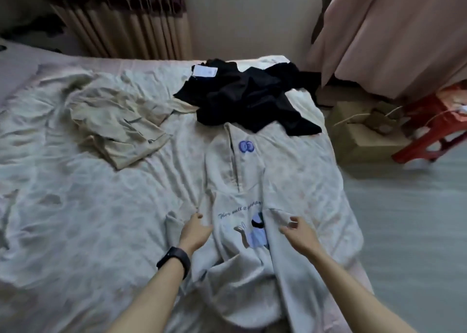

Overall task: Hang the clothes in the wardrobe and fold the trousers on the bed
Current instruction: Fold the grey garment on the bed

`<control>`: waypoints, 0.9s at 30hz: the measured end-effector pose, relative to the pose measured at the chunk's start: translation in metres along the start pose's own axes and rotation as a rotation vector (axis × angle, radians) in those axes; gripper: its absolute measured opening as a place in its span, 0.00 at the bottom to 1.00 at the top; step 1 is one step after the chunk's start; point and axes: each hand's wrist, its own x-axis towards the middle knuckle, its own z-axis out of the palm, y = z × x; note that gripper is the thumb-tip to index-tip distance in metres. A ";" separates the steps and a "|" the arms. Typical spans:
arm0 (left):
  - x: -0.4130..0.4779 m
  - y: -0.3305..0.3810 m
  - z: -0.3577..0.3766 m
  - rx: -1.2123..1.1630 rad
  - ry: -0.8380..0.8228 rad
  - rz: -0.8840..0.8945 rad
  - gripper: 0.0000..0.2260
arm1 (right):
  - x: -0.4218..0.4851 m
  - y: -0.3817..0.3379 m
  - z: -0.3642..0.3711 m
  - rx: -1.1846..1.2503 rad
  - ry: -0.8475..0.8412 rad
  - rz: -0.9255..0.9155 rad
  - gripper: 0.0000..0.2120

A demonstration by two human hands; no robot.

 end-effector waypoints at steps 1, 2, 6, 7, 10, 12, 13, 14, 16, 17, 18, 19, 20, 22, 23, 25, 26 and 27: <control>0.006 -0.012 0.010 0.026 0.021 -0.024 0.32 | 0.004 0.011 0.007 -0.066 0.009 0.013 0.34; 0.014 -0.023 0.020 0.055 0.039 -0.057 0.33 | 0.009 0.021 0.014 -0.138 0.016 0.030 0.37; 0.045 -0.072 0.057 0.106 0.025 -0.180 0.34 | 0.032 0.059 0.052 -0.434 0.034 0.073 0.47; 0.050 -0.080 0.064 0.091 0.022 -0.191 0.32 | 0.035 0.065 0.061 -0.487 0.036 0.086 0.49; 0.070 -0.095 0.075 0.083 0.045 -0.181 0.25 | 0.052 0.072 0.086 -0.635 0.071 0.105 0.43; 0.078 -0.100 0.075 0.149 -0.011 -0.159 0.21 | 0.059 0.076 0.092 -0.763 0.086 0.093 0.28; 0.073 -0.107 0.077 0.196 -0.057 -0.158 0.18 | 0.057 0.081 0.095 -0.798 0.075 0.092 0.21; 0.066 -0.112 0.077 0.217 -0.099 -0.153 0.15 | 0.056 0.085 0.094 -0.817 0.067 0.082 0.17; 0.046 -0.122 0.073 0.167 -0.133 -0.134 0.10 | 0.048 0.094 0.085 -0.836 0.059 0.052 0.14; 0.036 -0.122 0.067 0.133 -0.105 -0.123 0.10 | 0.043 0.093 0.073 -0.830 0.070 0.041 0.13; 0.030 -0.118 0.058 0.125 -0.062 -0.102 0.13 | 0.042 0.090 0.058 -0.804 0.096 0.045 0.12; 0.027 -0.109 0.045 0.147 -0.006 -0.062 0.15 | 0.043 0.084 0.038 -0.747 0.152 0.055 0.13; 0.025 -0.096 0.028 0.170 0.062 -0.019 0.16 | 0.047 0.075 0.014 -0.670 0.224 0.069 0.14; 0.021 -0.060 -0.009 0.186 0.224 0.065 0.13 | 0.049 0.053 -0.040 -0.522 0.391 0.060 0.14; 0.023 -0.042 -0.029 0.191 0.306 0.089 0.11 | 0.052 0.040 -0.062 -0.464 0.471 0.028 0.13; 0.025 -0.001 -0.061 0.150 0.464 0.136 0.10 | 0.054 0.016 -0.099 -0.362 0.621 -0.062 0.12; 0.028 0.014 -0.072 0.125 0.522 0.151 0.11 | 0.056 0.005 -0.108 -0.303 0.675 -0.101 0.13; 0.030 0.031 -0.076 0.124 0.593 0.173 0.13 | 0.059 -0.006 -0.116 -0.231 0.733 -0.138 0.15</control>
